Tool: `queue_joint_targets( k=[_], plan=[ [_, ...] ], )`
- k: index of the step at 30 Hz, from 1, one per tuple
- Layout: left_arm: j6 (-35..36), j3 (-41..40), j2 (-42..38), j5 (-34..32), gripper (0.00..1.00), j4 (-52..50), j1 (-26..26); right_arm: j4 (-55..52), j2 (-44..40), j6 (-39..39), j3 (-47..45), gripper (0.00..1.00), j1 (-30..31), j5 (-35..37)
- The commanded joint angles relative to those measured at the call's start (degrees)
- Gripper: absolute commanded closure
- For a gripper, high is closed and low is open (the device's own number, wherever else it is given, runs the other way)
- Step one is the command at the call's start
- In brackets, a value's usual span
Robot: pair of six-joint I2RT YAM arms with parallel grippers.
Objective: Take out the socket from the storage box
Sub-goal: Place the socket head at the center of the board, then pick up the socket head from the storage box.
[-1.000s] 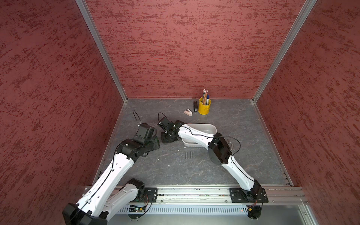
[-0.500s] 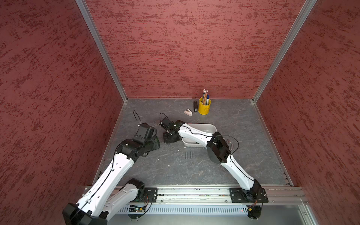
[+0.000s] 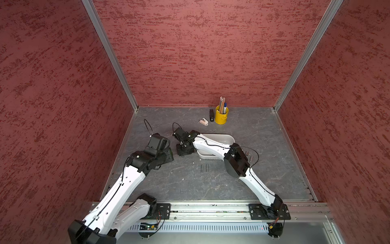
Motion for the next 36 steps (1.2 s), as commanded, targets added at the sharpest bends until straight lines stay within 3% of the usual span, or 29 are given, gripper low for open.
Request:
queue_joint_targets(
  k=[1, 7, 14, 19, 25, 30, 36],
  plan=[
    [0.1, -0.4, -0.8, 0.3, 0.46, -0.4, -0.3, 0.0, -5.3, -1.2, 1.1, 0.61, 0.0, -0.3],
    [0.4, 0.7, -2.3, 2.3, 0.46, -0.2, -0.2, -0.1, -11.3, -2.0, -0.2, 0.6, -1.4, -0.7],
    [1.4, 5.8, 3.5, 8.5, 0.51, -0.8, -1.4, 4.8, -27.4, -3.6, -15.3, 0.61, -7.1, -0.1],
    [0.1, 16.3, 16.3, 0.8, 0.5, -2.1, -12.2, 10.7, -46.2, -5.3, -37.4, 0.62, -14.7, 2.9],
    [-0.4, 30.5, 37.2, -2.8, 0.51, -1.0, -20.4, 16.1, -68.1, -6.0, -64.8, 0.62, -27.3, 4.6],
    [-1.6, 44.0, 53.1, -4.4, 0.54, -3.4, -22.6, 17.5, -77.2, -7.1, -77.5, 0.62, -32.1, 3.9],
    [-3.2, 52.4, 65.4, -6.8, 0.59, -5.4, -20.0, 17.3, -78.8, -5.8, -82.5, 0.62, -32.6, 1.5]
  ],
)
